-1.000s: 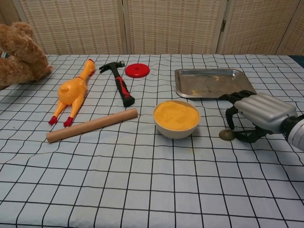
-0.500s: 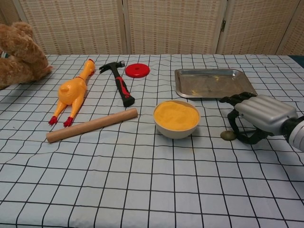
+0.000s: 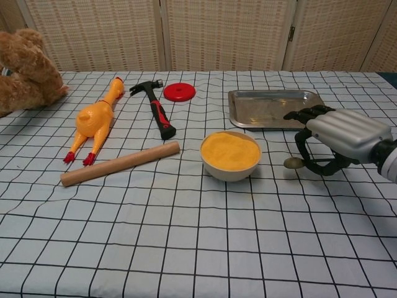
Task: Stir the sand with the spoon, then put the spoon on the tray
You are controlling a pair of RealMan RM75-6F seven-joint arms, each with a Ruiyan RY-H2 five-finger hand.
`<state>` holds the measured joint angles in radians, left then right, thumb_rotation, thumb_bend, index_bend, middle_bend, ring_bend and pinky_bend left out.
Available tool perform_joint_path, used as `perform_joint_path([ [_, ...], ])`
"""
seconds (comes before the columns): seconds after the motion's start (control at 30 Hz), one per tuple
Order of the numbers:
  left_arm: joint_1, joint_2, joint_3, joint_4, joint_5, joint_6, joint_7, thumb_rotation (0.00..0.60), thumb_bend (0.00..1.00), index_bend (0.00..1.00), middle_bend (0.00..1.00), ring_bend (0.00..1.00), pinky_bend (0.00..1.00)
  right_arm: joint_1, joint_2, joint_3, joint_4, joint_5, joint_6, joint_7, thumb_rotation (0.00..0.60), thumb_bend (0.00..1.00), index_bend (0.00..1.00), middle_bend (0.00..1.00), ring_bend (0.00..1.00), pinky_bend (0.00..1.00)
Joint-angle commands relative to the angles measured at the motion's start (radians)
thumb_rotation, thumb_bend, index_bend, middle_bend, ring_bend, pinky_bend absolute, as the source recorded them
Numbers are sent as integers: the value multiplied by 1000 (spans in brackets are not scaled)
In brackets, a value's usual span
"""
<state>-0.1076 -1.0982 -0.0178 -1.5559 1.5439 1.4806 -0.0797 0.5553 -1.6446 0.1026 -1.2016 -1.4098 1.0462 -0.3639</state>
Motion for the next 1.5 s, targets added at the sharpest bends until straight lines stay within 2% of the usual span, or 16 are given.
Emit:
perform_joint_path([
  [0.03, 0, 0, 0, -1, 1, 0, 0, 600, 438, 0, 0, 0, 178, 12, 32, 19, -66, -15, 25, 0, 600, 412, 613, 50, 0, 0],
  [0.27, 2, 2, 2, -3, 12, 9, -5, 600, 437, 0, 0, 0, 177, 79, 45, 92, -177, 24, -5, -59, 600, 412, 613, 50, 0, 0],
  [0.47, 4, 5, 5, -3, 18, 14, -11, 600, 437, 0, 0, 0, 177, 152, -12, 120, -185, 108, -89, -156, 600, 412, 603, 50, 0, 0],
  [0.67, 5, 10, 4, -1, 19, 17, -23, 600, 437, 0, 0, 0, 177, 187, -52, 123, -181, 165, -112, -219, 600, 412, 561, 50, 0, 0],
  [0.93, 5, 12, 4, 4, 22, 19, -38, 600, 438, 0, 0, 0, 177, 193, -37, 117, -229, 213, -95, -296, 600, 411, 481, 47, 0, 0],
  [1.13, 7, 11, 4, 3, 22, 22, -33, 600, 438, 0, 0, 0, 177, 173, 4, 96, -262, 166, -28, -277, 600, 407, 468, 47, 0, 0],
  [1.33, 6, 9, 5, 1, 19, 16, -24, 600, 438, 0, 0, 0, 177, 122, 15, 38, -141, 48, 72, -155, 600, 376, 490, 48, 0, 0],
  [1.5, 1, 6, 6, -2, 18, 7, -11, 600, 438, 0, 0, 0, 178, 89, -41, -6, 63, -54, 162, -1, 600, 334, 510, 48, 0, 0],
])
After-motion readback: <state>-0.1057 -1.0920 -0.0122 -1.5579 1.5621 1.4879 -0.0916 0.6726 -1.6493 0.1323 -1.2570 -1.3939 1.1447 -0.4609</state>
